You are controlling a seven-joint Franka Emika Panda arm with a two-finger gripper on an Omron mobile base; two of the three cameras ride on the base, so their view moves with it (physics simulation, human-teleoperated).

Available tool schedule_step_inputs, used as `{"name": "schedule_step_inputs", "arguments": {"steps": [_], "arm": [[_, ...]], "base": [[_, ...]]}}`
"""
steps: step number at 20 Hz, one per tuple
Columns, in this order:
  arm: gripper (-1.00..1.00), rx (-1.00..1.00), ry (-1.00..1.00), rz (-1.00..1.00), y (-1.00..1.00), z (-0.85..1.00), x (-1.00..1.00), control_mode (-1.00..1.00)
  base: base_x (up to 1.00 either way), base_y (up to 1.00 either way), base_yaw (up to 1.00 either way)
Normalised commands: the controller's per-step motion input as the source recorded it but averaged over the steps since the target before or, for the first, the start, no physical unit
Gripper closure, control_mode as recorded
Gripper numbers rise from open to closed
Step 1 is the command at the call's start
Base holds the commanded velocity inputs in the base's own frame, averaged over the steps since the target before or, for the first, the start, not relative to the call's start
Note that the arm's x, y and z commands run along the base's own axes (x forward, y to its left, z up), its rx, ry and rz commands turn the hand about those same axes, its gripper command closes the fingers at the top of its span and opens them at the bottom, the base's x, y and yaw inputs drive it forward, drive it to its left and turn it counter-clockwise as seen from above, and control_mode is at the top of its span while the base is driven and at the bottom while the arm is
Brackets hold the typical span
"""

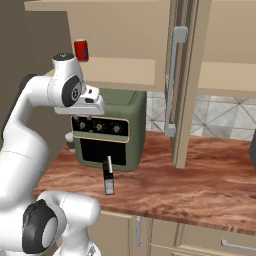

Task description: Pick the cereal and canned food from the counter and place them in the cabinets closest to them.

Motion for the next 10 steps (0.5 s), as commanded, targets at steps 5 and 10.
{"name": "schedule_step_inputs", "arguments": {"steps": [5,10], "arm": [[-1.00,0.00,0.00,0.00,-0.04,-0.06,0.00,-1.00],[-1.00,0.01,0.00,0.01,-0.28,-0.10,-0.03,-1.00]], "base": [[0.00,0.00,0.00],[0.00,0.00,0.00]]}}
